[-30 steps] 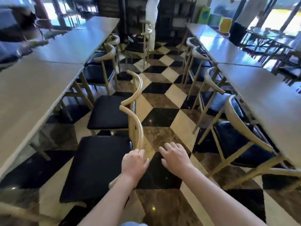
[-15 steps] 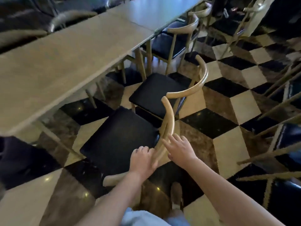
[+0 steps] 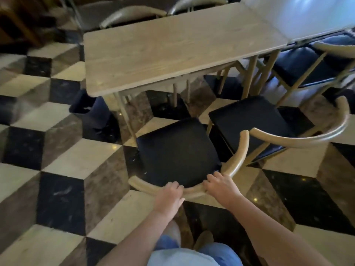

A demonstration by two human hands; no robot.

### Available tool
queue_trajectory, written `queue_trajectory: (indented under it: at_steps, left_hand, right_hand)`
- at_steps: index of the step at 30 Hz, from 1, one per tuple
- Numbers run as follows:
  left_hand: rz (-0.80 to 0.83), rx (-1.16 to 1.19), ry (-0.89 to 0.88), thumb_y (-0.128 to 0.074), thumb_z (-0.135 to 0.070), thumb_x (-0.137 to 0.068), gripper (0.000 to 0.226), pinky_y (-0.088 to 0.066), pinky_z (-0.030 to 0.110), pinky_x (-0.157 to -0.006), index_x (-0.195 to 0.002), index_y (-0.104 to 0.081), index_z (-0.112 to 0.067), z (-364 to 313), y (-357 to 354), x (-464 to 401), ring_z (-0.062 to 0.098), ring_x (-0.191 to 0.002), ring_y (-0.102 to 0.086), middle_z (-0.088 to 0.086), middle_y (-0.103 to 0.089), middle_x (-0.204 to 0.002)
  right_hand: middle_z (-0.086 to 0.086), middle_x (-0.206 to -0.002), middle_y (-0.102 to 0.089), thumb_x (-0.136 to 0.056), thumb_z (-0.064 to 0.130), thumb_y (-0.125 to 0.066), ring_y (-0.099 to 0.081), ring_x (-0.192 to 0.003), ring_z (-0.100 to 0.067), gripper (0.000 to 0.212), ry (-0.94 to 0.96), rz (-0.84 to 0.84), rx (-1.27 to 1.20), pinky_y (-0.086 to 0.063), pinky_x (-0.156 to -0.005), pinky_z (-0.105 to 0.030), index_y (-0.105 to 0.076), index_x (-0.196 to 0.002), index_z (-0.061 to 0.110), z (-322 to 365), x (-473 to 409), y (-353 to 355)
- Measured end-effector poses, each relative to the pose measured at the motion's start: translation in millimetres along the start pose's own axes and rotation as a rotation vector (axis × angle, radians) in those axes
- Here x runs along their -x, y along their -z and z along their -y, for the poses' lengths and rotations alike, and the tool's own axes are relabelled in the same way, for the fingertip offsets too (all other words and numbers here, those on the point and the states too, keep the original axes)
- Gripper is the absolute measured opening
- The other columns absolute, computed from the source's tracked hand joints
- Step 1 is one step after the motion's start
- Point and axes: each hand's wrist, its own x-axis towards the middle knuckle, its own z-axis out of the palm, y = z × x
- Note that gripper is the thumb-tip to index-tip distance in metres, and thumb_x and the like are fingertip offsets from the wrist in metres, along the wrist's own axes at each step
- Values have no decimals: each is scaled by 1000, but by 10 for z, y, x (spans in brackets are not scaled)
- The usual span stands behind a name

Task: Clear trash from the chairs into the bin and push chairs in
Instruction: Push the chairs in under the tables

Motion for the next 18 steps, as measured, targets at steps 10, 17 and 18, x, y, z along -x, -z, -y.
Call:
queue_trajectory:
  at_steps: [10,17,18]
  left_hand:
    - [-10,-21,62,-52,-28,-93,28,-47,32,-89,-114,-60,-13,198,207,-497,21,-105,-52,5,-58,-113]
    - [-69,-26,66,-56,-29,-91,31,-48,33,-87,-116,-62,-11,692,505,-1047,23,-104,-56,6,-61,-111]
    - [-80,-40,58,-59,-29,-89,30,-50,34,-82,-111,-65,-11,778,550,-1129,23,-99,-58,6,-63,-106]
  right_hand:
    - [-7,-110,-53,-85,9,-61,-48,-98,-23,34,14,-7,-4,-51,-79,-36,-49,-117,13,-238,-459,297]
    - [-8,-112,-50,-85,6,-58,-47,-100,-27,36,51,-12,13,-48,-72,-36,-44,-119,10,-437,-1176,614]
    - [-8,-112,-50,-85,6,-57,-47,-100,-27,36,58,-9,12,-48,-71,-36,-44,-118,10,-463,-1284,665]
